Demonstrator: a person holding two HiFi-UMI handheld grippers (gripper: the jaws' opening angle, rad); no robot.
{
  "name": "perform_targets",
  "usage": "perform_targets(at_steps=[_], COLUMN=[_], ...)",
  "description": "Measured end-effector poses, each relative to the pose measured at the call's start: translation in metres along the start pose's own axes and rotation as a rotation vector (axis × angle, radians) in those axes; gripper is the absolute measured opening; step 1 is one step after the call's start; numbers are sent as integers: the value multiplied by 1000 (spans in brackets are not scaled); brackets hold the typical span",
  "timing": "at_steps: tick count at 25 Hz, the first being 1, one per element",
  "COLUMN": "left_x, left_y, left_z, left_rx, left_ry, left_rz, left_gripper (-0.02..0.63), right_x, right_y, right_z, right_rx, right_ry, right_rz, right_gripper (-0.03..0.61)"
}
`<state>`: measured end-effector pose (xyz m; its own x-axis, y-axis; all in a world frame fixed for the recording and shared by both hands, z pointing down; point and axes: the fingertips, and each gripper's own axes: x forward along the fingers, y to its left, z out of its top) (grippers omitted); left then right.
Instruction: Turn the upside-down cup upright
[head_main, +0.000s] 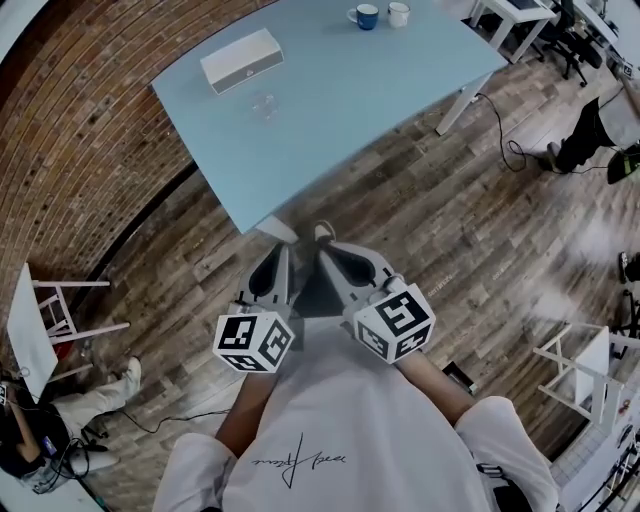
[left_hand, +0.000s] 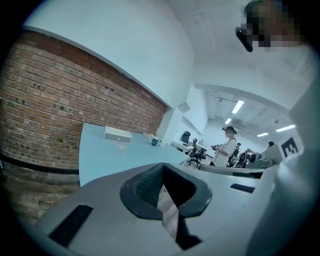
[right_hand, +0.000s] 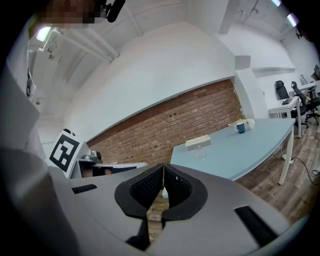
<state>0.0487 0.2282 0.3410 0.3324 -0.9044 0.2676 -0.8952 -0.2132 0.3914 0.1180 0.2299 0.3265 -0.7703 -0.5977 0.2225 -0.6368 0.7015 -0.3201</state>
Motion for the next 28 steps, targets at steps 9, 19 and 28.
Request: perform_targets(at_steps=[9,19,28], left_x=[57,113,157], left_y=[13,40,73], left_z=[20,42,67], left_rx=[-53,-104,-111], left_ry=[-11,10,39], left_rz=[-13,37,73], left_gripper=[11,11,11], right_x=[42,93,143], right_y=[-38,-82,-115], right_z=[23,45,61], right_rx=[-20,4,23], right_ry=[33,94,141], right_rz=[9,25,35], right_gripper=[21,21,23])
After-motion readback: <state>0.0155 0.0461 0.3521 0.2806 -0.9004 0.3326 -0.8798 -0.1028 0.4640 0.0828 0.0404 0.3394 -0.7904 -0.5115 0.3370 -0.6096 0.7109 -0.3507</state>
